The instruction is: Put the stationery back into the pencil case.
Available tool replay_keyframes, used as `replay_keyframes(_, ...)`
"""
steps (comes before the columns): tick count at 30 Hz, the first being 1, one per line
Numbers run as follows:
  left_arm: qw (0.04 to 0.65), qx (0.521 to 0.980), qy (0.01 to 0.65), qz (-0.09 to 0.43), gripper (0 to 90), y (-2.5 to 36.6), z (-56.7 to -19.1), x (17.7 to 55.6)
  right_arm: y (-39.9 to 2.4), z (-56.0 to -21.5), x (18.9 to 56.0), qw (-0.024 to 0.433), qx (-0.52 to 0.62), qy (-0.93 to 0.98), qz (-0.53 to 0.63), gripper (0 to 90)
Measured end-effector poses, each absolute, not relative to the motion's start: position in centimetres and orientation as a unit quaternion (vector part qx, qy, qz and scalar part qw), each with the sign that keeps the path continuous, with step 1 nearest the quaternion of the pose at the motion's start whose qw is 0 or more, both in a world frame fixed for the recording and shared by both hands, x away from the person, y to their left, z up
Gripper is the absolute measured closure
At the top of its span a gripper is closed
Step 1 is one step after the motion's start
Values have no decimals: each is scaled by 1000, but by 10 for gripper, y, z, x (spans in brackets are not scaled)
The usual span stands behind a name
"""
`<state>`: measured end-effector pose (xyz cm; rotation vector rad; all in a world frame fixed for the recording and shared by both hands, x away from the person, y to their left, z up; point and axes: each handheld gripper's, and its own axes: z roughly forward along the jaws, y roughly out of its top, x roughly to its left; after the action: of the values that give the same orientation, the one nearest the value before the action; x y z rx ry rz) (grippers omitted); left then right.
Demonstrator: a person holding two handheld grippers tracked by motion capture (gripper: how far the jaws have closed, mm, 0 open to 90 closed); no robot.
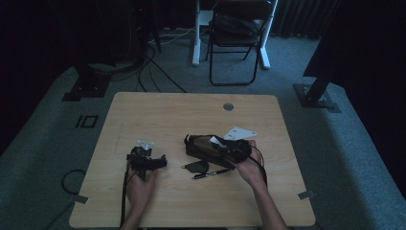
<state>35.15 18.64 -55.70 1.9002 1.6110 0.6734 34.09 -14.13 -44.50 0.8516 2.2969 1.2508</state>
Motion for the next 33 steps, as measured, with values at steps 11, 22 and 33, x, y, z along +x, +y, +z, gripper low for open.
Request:
replay_keyframes(11,277,707,600,251,15,186,-557,351,-139,-450,349,190,309,820,442,713)
replay_keyframes(22,277,708,600,251,15,186,-557,351,-137,-455,359,184,314,822,439,713)
replay_keyframes(33,278,707,600,252,15,186,-557,352,-133,-460,368,183,313,824,434,713)
